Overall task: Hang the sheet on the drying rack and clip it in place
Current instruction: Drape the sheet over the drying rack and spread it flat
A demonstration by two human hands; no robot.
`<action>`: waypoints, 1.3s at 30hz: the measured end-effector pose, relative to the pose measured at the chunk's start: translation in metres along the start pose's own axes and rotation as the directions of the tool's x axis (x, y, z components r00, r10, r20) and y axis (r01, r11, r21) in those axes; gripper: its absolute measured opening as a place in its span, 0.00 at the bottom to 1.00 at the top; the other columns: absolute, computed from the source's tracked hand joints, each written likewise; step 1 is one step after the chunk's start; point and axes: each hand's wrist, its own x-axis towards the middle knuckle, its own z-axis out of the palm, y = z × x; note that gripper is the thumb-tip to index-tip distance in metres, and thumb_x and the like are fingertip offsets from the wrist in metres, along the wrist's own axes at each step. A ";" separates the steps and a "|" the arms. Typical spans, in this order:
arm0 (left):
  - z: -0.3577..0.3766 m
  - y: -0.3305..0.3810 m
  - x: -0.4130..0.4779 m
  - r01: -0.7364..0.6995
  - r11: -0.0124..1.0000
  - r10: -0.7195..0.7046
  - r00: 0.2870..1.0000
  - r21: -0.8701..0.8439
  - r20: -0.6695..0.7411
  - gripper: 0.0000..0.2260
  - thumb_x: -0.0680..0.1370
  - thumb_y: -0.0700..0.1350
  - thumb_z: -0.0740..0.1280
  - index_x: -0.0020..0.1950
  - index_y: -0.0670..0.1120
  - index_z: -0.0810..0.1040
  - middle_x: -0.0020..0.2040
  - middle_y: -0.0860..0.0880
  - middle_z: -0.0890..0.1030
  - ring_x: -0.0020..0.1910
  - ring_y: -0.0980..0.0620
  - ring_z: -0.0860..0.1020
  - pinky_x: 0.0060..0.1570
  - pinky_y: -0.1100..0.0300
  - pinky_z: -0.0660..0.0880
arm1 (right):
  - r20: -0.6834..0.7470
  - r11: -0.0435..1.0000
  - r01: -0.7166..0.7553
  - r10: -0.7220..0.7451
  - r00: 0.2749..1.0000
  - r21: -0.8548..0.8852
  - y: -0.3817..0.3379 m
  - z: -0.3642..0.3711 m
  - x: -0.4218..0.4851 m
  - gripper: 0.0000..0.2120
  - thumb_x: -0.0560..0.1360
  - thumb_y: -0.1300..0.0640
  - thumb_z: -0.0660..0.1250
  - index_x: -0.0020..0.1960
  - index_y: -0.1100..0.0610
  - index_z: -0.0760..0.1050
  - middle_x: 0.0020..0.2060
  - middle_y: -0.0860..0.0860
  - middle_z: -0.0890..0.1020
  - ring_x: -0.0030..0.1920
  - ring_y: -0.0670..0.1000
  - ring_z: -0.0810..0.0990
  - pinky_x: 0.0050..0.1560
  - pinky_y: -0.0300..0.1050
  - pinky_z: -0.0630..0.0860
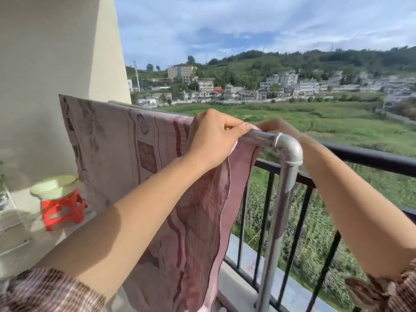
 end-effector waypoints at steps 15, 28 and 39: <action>0.054 0.001 -0.074 0.033 0.960 -0.065 0.992 0.276 0.107 0.13 0.69 0.35 0.65 0.34 0.48 0.61 0.28 0.52 0.66 0.29 0.48 0.66 0.30 0.55 0.61 | -0.226 0.966 -0.106 0.161 0.961 0.235 0.042 0.024 -0.091 0.09 0.74 0.67 0.63 0.47 0.72 0.78 0.42 0.66 0.82 0.39 0.54 0.79 0.44 0.47 0.82; 0.049 0.012 -0.095 0.131 0.991 -0.136 0.928 0.037 0.348 0.17 0.68 0.40 0.68 0.30 0.47 0.59 0.26 0.53 0.59 0.25 0.56 0.57 0.26 0.60 0.53 | -0.562 0.947 0.165 0.021 0.827 0.277 0.032 0.025 -0.105 0.13 0.77 0.59 0.60 0.33 0.58 0.70 0.28 0.50 0.70 0.29 0.42 0.66 0.31 0.37 0.63; 0.049 0.013 -0.096 0.139 0.990 -0.108 0.869 -0.029 0.483 0.21 0.69 0.36 0.68 0.27 0.48 0.56 0.25 0.55 0.58 0.24 0.57 0.56 0.27 0.61 0.55 | -0.342 0.911 -0.031 0.186 0.921 0.411 0.033 0.028 -0.117 0.15 0.81 0.50 0.59 0.49 0.58 0.79 0.43 0.52 0.85 0.41 0.48 0.82 0.47 0.49 0.80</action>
